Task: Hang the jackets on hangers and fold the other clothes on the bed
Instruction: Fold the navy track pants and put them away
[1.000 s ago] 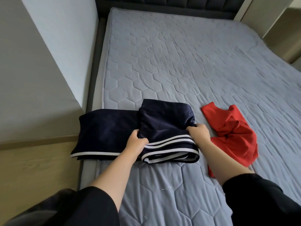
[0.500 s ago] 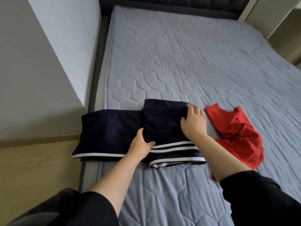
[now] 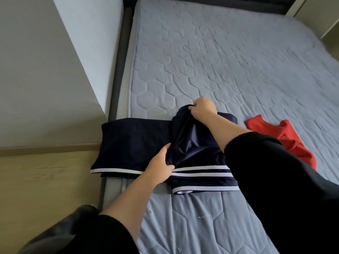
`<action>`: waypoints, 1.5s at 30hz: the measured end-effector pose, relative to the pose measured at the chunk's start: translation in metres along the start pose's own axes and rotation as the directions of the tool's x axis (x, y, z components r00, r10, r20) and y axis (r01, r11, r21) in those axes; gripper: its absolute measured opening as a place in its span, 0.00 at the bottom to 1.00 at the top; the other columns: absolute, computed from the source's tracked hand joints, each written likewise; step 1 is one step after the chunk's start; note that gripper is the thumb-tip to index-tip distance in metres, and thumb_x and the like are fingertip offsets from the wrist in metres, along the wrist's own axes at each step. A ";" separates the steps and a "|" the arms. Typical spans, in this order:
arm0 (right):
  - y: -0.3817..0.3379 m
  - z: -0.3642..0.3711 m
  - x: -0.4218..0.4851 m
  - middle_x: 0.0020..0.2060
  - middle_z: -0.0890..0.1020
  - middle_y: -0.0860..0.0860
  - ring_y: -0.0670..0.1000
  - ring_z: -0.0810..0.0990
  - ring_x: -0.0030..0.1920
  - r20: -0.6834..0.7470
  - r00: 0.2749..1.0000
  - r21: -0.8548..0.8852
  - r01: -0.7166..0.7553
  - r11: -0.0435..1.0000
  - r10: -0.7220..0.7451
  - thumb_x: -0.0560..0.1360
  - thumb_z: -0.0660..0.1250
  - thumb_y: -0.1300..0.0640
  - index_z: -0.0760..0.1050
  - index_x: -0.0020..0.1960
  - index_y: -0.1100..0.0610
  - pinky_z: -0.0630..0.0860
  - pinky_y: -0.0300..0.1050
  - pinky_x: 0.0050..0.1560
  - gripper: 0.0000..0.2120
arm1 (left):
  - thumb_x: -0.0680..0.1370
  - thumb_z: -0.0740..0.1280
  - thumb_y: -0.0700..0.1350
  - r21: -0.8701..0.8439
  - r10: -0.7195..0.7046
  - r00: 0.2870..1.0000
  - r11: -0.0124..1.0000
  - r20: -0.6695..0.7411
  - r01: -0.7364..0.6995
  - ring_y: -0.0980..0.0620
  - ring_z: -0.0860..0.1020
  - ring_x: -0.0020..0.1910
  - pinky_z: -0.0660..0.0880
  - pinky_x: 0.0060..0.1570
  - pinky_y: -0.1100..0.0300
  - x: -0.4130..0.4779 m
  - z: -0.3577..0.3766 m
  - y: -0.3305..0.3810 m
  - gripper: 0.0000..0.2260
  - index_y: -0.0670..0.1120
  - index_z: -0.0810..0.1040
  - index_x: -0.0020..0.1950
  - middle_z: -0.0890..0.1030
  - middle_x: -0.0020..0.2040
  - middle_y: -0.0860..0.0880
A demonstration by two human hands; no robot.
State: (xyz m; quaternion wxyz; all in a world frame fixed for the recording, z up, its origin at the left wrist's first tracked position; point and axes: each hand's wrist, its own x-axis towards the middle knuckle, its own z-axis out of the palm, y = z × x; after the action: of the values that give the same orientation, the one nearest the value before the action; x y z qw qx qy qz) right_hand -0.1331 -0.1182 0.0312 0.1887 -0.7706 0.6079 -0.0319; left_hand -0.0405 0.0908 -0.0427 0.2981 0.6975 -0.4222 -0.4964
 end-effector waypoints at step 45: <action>0.125 0.001 -0.111 0.47 0.85 0.57 0.56 0.84 0.48 0.562 0.759 0.682 -0.650 0.336 0.328 0.67 0.74 0.40 0.77 0.57 0.59 0.79 0.49 0.47 0.27 | 0.84 0.46 0.54 0.777 0.108 0.994 0.626 -0.010 -0.060 0.51 0.42 0.77 0.44 0.75 0.46 -0.001 0.034 0.023 0.25 0.51 0.43 0.79 0.43 0.79 0.49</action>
State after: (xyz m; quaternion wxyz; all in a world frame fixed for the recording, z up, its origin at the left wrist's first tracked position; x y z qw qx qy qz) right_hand -0.2772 -0.0363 0.0088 0.6374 -0.3443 0.6753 -0.1382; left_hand -0.0796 0.0808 -0.0344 0.0037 0.7507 -0.6183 -0.2327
